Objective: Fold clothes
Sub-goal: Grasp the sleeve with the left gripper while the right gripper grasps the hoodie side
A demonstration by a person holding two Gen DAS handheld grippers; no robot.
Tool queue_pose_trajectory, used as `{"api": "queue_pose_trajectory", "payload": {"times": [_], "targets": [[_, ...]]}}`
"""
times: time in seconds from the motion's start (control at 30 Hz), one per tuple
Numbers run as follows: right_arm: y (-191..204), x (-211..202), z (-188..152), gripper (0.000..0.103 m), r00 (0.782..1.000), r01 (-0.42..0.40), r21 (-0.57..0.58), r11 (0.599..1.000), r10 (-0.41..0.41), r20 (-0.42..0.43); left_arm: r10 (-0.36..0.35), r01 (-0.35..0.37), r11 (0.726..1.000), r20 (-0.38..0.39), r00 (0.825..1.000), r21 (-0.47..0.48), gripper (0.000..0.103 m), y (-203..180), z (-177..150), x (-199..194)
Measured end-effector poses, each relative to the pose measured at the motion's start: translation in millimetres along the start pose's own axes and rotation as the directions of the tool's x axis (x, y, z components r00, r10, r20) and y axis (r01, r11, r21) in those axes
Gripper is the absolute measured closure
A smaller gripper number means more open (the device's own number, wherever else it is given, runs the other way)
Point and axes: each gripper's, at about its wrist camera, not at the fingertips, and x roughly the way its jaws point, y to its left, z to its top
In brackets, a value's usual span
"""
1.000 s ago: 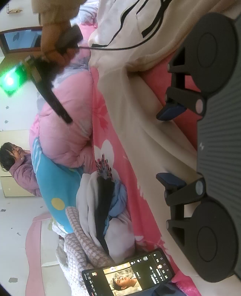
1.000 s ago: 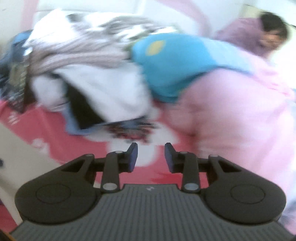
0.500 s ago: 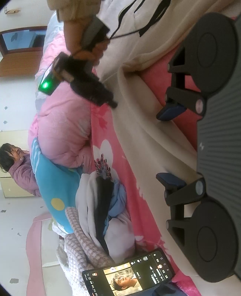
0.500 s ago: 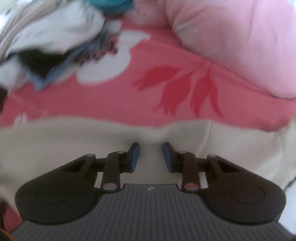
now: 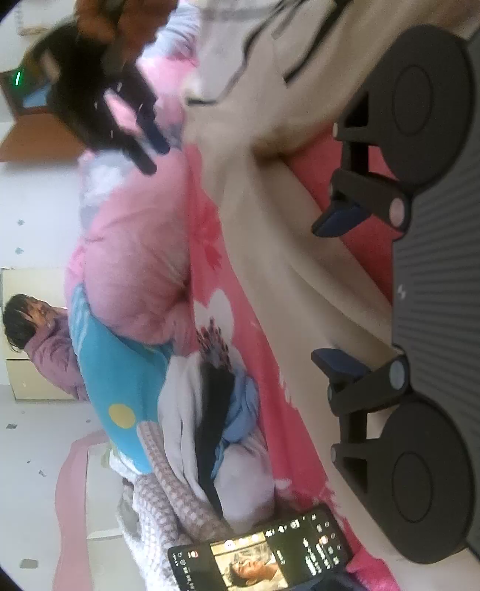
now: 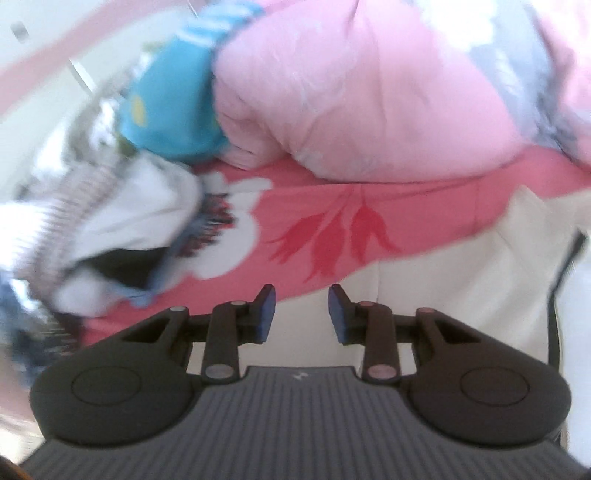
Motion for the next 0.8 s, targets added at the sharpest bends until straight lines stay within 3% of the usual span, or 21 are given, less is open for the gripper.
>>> {"api": "queue_pose_trajectory", "payload": {"times": [0.2, 0.33, 0.43, 0.53, 0.6, 0.73, 0.8], "targets": [[14, -77, -52, 0.069, 0.987, -0.153, 0.042, 0.987, 0.151, 0.046, -0.090, 0.093, 0.985, 0.033, 0.995, -0.147, 0.024, 20, 6, -50], [29, -90, -84, 0.064, 0.962, -0.273, 0.069, 0.959, 0.271, 0.041, -0.107, 0.115, 0.954, 0.044, 0.993, -0.279, 0.023, 51, 2, -92], [40, -74, -112, 0.062, 0.933, -0.356, 0.141, 0.924, 0.361, -0.007, -0.045, 0.057, 0.926, 0.041, 0.998, -0.372, 0.019, 81, -3, -121], [50, -50, -140, 0.060, 0.900, -0.407, 0.241, 0.881, 0.431, -0.058, 0.087, -0.083, 0.883, -0.013, 0.996, -0.462, 0.016, 113, -12, -137], [54, -36, -155, 0.058, 0.878, -0.429, 0.319, 0.845, 0.473, -0.071, 0.107, -0.131, 0.840, -0.076, 0.991, -0.527, 0.016, 134, -20, -136], [75, -9, -180, 0.055, 0.836, -0.455, 0.418, 0.786, 0.538, -0.102, 0.064, -0.151, 0.751, -0.157, 0.986, -0.643, 0.020, 164, -38, -121], [89, 4, -190, 0.053, 0.830, -0.444, 0.432, 0.785, 0.542, -0.133, 0.068, -0.168, 0.744, -0.176, 0.982, -0.646, 0.021, 168, -45, -114]]}}
